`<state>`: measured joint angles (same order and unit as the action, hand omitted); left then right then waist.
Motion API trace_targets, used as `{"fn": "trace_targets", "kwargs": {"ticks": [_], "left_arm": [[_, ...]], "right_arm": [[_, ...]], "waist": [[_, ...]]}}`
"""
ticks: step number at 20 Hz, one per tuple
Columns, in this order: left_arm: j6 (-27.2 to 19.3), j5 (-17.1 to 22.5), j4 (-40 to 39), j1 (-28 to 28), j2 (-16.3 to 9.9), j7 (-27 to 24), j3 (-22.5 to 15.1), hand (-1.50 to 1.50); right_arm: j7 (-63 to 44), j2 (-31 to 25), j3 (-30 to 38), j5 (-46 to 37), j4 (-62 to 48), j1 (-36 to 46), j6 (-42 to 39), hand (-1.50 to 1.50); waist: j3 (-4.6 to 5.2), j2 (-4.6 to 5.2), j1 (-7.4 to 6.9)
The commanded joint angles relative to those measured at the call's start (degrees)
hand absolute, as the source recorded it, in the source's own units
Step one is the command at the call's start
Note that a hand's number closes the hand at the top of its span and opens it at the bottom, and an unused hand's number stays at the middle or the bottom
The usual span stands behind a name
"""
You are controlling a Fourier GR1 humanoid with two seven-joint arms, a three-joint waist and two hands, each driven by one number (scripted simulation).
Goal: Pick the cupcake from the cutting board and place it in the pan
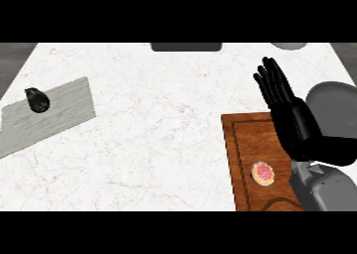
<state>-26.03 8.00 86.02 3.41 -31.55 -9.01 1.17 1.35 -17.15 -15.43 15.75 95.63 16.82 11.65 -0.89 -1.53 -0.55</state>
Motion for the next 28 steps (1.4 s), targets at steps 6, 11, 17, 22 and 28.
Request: {"fn": "trace_targets", "kwargs": {"ticks": [6, 11, 17, 22, 28], "left_arm": [[8.3, 5.2, 1.3, 5.8, 5.2, 5.2, -7.2, 0.0], [8.8, 6.9, -1.1, 6.0, 7.2, 8.1, -7.7, 0.0], [9.2, 6.4, -2.3, 9.6, 9.3, 10.9, -9.5, 0.0], [9.0, 5.5, -4.2, 10.9, 9.9, 10.7, -9.1, 0.0], [11.9, 5.3, -3.0, 10.5, 8.8, 11.6, -7.9, 0.0]], "right_arm": [[2.8, -7.9, -12.7, 8.4, -5.8, 0.0, -33.8, 1.5], [30.0, -20.3, 0.8, -3.9, -11.3, -8.8, -31.5, -1.5], [44.5, -32.4, 11.4, -6.0, -19.5, -7.3, -38.1, -1.5], [45.0, -43.3, 10.2, -15.0, -17.5, -5.3, -40.9, -1.5], [28.7, -41.2, 8.0, -14.4, -10.8, 3.7, -42.8, -1.5]], "waist": [[0.62, 3.4, -0.5], [0.57, 1.95, 3.67], [0.8, 1.73, 1.74], [0.89, 1.6, 1.37], [0.94, 1.57, -0.03]]}}
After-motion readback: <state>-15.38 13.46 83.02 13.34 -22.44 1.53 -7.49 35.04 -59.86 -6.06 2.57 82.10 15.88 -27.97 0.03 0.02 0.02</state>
